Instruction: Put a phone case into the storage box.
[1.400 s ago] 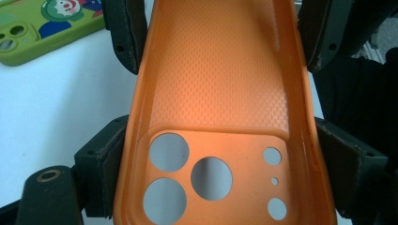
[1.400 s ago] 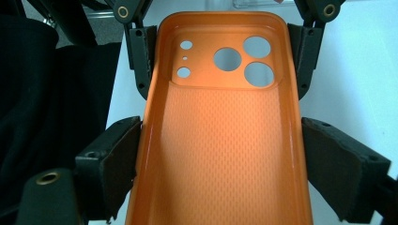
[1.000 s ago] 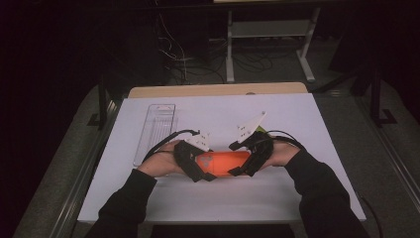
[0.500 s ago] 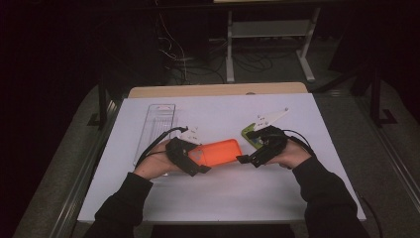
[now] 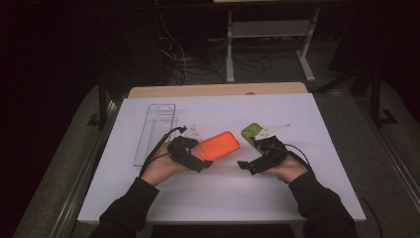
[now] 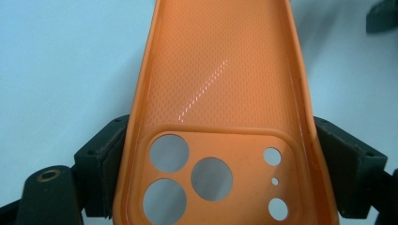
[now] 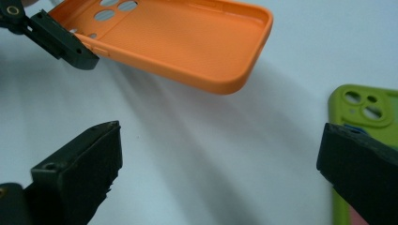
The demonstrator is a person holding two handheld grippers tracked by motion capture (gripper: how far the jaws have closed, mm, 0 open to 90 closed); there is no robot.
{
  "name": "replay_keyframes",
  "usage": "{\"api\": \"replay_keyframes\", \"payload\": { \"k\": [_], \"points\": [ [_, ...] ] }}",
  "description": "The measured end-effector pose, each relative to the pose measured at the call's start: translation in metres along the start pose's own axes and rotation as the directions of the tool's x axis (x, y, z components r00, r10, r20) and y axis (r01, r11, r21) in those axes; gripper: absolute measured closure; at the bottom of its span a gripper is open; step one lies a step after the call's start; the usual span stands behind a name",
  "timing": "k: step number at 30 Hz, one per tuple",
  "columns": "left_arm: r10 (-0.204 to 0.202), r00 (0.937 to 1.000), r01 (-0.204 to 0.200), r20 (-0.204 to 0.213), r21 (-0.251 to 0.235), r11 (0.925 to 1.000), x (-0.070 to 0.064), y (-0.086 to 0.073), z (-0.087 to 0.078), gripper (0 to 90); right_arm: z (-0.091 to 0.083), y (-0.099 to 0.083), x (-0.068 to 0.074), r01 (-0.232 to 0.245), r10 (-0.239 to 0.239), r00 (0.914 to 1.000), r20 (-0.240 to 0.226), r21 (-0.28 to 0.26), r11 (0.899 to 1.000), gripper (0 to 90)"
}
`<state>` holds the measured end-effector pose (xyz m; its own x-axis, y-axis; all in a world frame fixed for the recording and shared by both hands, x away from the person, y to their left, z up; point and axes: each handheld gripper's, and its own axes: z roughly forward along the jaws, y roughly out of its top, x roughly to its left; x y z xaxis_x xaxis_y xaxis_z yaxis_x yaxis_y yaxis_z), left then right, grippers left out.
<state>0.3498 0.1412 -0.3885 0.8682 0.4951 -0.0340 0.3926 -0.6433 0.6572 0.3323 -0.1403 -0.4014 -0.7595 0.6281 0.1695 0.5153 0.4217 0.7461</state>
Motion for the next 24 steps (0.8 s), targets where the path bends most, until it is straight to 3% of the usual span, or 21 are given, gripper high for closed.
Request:
{"api": "replay_keyframes", "payload": {
  "k": [7,12,17,24],
  "points": [
    [-0.031,0.9991,0.031,-0.03,0.004,0.9995,-0.005,0.001,0.004,15.8,0.01,-0.012,0.005,-0.038,0.043,0.9963,0.075,-0.065,0.997,0.0],
    [-0.034,0.9988,0.034,-0.035,0.003,0.9994,-0.007,0.002,0.007,15.8,0.018,-0.013,0.006,-0.062,0.068,0.9935,0.092,-0.064,0.996,0.0],
    [-0.032,0.999,0.033,-0.032,0.013,0.9994,-0.008,0.001,0.009,15.8,0.024,-0.013,0.007,-0.065,0.068,0.9935,0.092,-0.037,0.997,0.0],
    [-0.037,0.9988,0.037,-0.033,0.012,0.9992,-0.009,0.001,0.01,15.8,0.027,-0.013,0.012,-0.011,0.014,0.9937,0.111,-0.023,1.0,0.0]
  ]
}}
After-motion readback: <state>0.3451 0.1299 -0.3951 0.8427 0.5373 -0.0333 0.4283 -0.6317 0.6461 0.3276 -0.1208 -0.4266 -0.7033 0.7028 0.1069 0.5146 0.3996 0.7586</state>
